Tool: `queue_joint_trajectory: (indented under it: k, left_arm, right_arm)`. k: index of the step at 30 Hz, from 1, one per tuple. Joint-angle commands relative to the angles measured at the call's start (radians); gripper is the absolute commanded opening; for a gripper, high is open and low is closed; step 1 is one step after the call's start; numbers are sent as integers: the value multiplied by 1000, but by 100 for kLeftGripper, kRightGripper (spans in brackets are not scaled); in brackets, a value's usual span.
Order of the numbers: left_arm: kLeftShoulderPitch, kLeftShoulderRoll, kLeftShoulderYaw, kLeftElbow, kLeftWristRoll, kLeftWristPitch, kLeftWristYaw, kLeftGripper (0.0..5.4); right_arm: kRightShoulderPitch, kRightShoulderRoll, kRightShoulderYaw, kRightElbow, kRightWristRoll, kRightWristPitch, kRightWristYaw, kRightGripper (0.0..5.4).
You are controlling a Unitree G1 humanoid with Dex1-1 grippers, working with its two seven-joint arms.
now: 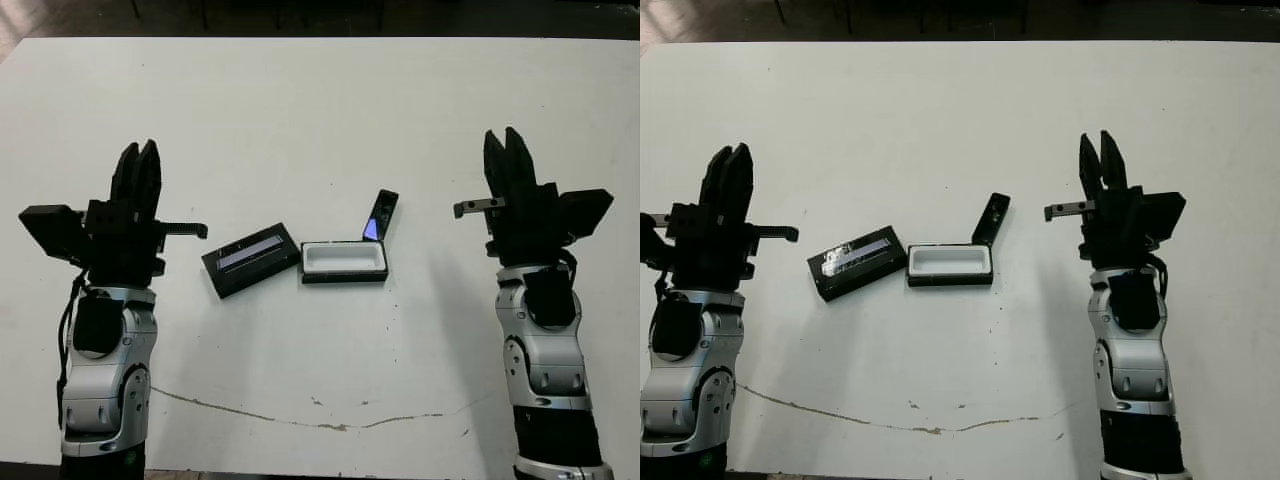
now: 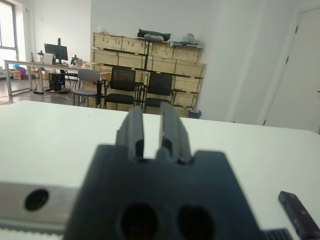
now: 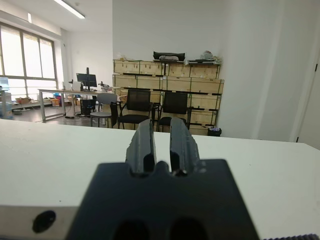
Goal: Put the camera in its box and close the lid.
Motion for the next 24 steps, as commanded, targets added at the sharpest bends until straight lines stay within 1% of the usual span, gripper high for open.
queue_joint_trajectory:
  k: [1, 4, 7, 11, 12, 16, 17, 18, 20, 22, 24]
  left_arm:
    - [20, 11, -10, 6, 14, 17, 4, 3]
    - [16, 10, -14, 12, 16, 24, 4, 3]
    - [7, 5, -19, 18, 15, 30, 9, 3]
    - [4, 5, -28, 27, 27, 17, 12, 3]
    - [4, 5, -29, 28, 28, 12, 11, 3]
    - [11, 2, -32, 18, 28, 5, 13, 3]
    - [11, 0, -33, 15, 25, 6, 13, 3]
    - [11, -2, -34, 13, 22, 5, 13, 3]
    - [11, -6, -39, 15, 27, -4, 13, 3]
    - [10, -5, -45, 20, 38, -15, 14, 3]
    - [10, -7, -51, 20, 49, -19, 19, 3]
  right_arm:
    - [15, -9, 2, 1, 7, 17, 16, 0]
    - [10, -15, 1, 5, 10, 31, 27, 0]
    - [-4, -30, -2, 28, 0, 24, 39, 0]
    - [-33, -83, -13, 56, 28, 36, 105, 0]
    - [-51, -107, -16, 58, 30, 51, 126, 0]
    - [-196, -260, -8, 98, 22, 157, 263, 0]
    - [-250, -306, 7, 137, 17, 176, 320, 0]
    - [-310, -351, 28, 190, 6, 178, 383, 0]
    - [-416, -410, 73, 303, -24, 153, 482, 0]
    - [-541, -437, 134, 455, -74, 99, 564, 0]
    - [-645, -444, 185, 594, -112, 52, 636, 0]
